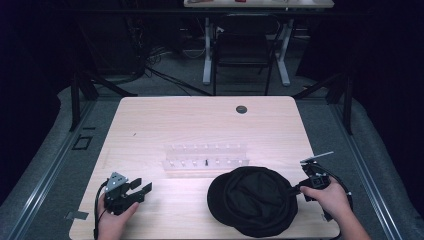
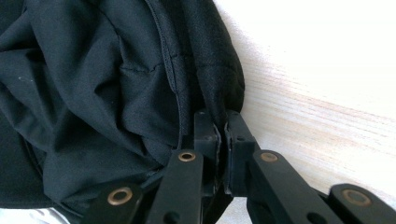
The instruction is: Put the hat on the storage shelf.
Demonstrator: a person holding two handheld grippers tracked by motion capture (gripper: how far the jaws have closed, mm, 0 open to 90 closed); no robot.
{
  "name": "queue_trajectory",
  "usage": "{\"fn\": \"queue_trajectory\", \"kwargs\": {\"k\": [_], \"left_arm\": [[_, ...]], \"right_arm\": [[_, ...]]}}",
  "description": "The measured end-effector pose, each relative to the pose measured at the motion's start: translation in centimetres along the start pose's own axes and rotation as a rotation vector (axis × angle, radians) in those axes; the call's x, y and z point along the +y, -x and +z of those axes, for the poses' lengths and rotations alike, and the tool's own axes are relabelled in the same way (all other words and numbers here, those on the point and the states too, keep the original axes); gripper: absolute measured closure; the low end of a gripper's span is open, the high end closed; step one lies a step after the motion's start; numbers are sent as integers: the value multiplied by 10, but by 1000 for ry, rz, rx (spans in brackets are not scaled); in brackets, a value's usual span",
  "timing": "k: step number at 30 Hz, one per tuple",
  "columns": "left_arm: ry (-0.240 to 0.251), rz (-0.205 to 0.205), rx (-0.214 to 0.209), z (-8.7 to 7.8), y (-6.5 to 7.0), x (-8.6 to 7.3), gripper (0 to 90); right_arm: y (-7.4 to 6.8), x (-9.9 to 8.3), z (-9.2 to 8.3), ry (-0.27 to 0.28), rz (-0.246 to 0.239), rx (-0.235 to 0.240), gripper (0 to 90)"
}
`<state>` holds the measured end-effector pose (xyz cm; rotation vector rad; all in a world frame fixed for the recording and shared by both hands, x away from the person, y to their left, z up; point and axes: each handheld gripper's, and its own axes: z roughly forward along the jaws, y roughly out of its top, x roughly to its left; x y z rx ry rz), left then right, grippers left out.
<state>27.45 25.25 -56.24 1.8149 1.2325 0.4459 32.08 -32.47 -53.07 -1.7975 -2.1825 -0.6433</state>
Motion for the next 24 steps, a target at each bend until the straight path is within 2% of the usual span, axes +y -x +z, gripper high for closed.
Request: {"fn": "queue_trajectory", "kwargs": {"k": [4, 7, 10, 15, 17, 19, 22, 24], "left_arm": [[1, -1, 5, 0, 0, 0, 502], [5, -2, 5, 0, -1, 0, 502], [6, -3, 7, 0, -1, 0, 502], [6, -3, 8, 0, -1, 0, 502], [6, -3, 9, 0, -1, 0, 502], [6, -4, 9, -1, -1, 0, 502], [7, -5, 8, 0, -1, 0, 502], [5, -6, 9, 0, -1, -1, 501]], "right_arm": [[0, -1, 0, 20, 19, 10, 868], [0, -1, -3, 6, 14, 16, 871], [-2, -3, -5, 34, 36, 35, 874], [-3, -3, -12, 18, 21, 45, 876], [-3, -3, -16, 17, 11, 63, 877], [-6, -5, -20, 56, 40, 108, 877], [-6, -5, -25, 50, 34, 131, 877], [-8, -5, -30, 76, 59, 179, 877]]}}
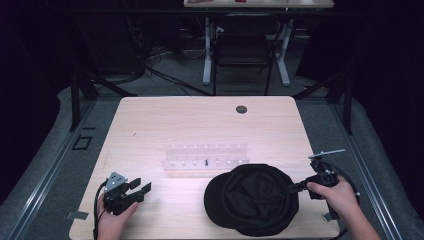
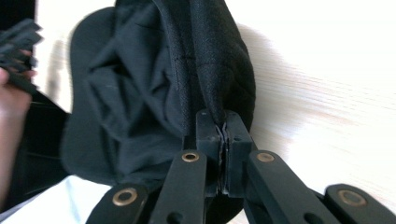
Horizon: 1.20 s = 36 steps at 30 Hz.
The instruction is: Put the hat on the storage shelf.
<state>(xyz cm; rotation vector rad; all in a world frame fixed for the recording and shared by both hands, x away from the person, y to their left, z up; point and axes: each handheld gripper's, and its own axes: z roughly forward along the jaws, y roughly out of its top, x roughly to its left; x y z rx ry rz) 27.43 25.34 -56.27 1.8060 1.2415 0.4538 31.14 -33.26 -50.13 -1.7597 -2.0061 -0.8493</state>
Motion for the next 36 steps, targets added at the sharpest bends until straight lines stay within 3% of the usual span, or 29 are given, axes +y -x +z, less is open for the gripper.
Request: {"fn": "queue_trajectory", "kwargs": {"k": [16, 19, 26, 36], "left_arm": [[-5, 7, 0, 0, 1, 0, 502], [-3, 4, 2, 0, 1, 0, 502], [0, 0, 3, -1, 0, 0, 502], [5, -3, 4, -1, 0, 0, 502]], "right_arm": [[-17, 5, -18, 15, 4, 151, 879], [-20, 5, -20, 33, 27, 200, 879], [-33, 8, -28, 41, 21, 301, 880], [-57, 13, -39, 53, 1, 353, 880]]}}
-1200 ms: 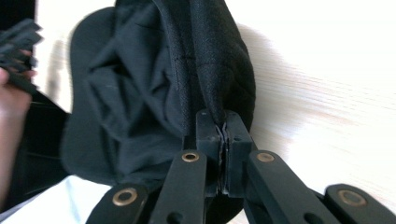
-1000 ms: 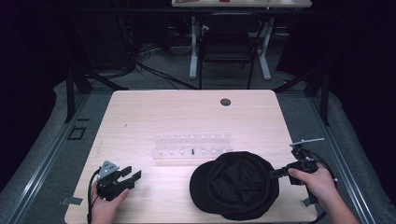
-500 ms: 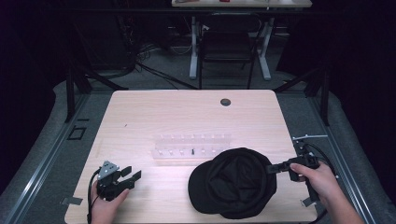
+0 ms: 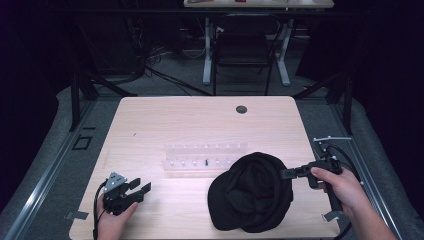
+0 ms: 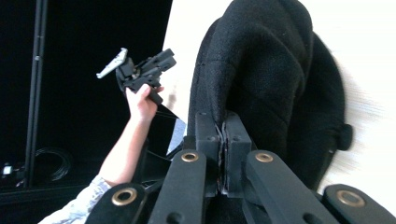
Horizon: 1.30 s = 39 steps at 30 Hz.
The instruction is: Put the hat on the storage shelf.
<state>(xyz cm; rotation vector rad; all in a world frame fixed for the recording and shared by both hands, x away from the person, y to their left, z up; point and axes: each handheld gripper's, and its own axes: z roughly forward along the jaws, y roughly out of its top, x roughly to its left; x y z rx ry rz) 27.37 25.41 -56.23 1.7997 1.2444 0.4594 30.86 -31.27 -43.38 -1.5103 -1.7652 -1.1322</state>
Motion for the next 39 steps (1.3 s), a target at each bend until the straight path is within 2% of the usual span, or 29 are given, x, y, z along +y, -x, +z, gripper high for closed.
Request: {"fn": "queue_trajectory", "kwargs": {"k": [3, 5, 7, 10, 20, 30, 39], "left_arm": [[-2, 1, -1, 0, 0, 0, 502], [-2, 1, -2, -1, 0, 0, 502], [-2, 2, -2, -1, 0, 0, 502], [0, 2, -2, -1, 0, 0, 501], [-1, 2, 1, -2, -1, 1, 502], [0, 4, 3, -2, -1, 1, 502], [1, 4, 3, -2, -1, 1, 502]], "right_arm": [[-6, 1, -1, 3, -12, 13, 880], [-18, 2, -2, 10, -32, 20, 880], [-21, 2, -2, 13, -31, 28, 880], [-33, 3, -1, 24, -57, 35, 880], [-52, 5, -9, 65, -89, 59, 880], [-62, 8, -29, 129, -95, 51, 881], [-65, 13, -41, 181, -73, 79, 881]]}}
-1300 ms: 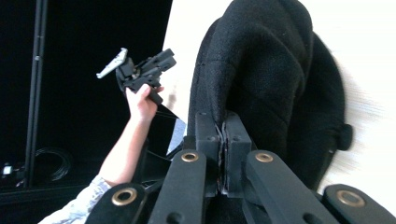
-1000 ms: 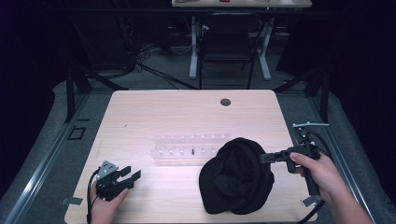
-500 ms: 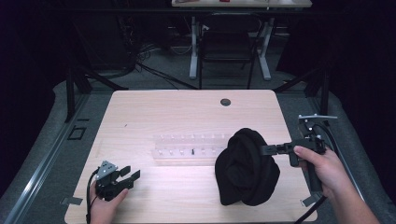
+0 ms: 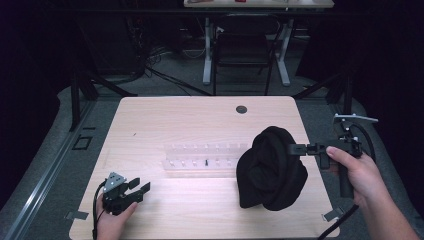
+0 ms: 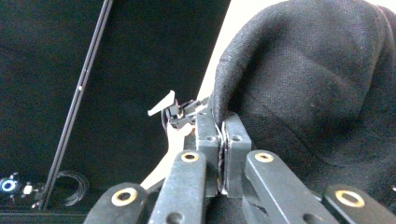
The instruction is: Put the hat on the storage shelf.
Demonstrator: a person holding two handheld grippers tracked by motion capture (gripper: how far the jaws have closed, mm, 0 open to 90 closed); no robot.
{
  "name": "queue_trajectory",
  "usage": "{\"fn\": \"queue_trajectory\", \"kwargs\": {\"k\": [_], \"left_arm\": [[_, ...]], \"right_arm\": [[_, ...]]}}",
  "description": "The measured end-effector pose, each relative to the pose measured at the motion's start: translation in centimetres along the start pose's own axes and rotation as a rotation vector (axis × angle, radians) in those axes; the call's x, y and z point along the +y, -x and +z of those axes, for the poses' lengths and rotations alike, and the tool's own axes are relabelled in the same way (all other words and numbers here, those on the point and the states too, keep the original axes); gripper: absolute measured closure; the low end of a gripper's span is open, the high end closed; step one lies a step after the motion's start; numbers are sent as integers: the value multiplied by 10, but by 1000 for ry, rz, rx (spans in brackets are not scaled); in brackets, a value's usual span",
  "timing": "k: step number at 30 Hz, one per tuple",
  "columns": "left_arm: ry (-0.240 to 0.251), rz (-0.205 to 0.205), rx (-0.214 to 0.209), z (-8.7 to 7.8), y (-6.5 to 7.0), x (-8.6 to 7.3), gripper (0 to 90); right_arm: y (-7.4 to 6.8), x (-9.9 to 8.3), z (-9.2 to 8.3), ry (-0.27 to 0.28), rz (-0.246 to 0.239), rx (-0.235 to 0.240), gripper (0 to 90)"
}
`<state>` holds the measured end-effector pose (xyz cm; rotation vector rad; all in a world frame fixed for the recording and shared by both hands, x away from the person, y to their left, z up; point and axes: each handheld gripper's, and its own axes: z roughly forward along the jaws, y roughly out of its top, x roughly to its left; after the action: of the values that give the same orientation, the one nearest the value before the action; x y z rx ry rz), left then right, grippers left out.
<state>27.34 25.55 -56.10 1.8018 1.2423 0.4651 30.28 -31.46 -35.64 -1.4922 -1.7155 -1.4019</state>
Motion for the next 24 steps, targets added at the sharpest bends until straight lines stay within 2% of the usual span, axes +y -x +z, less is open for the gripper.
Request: {"fn": "queue_trajectory", "kwargs": {"k": [7, 11, 24], "left_arm": [[-3, -1, 1, 0, 0, 0, 495], [-3, -2, 2, 0, 0, 0, 492], [-3, -3, 1, 1, 0, 0, 480]], "right_arm": [[-10, 7, -4, 31, 2, 7, 880], [-16, 12, -6, 42, -13, 1, 880], [-30, 23, -4, 90, -16, 9, 880]]}}
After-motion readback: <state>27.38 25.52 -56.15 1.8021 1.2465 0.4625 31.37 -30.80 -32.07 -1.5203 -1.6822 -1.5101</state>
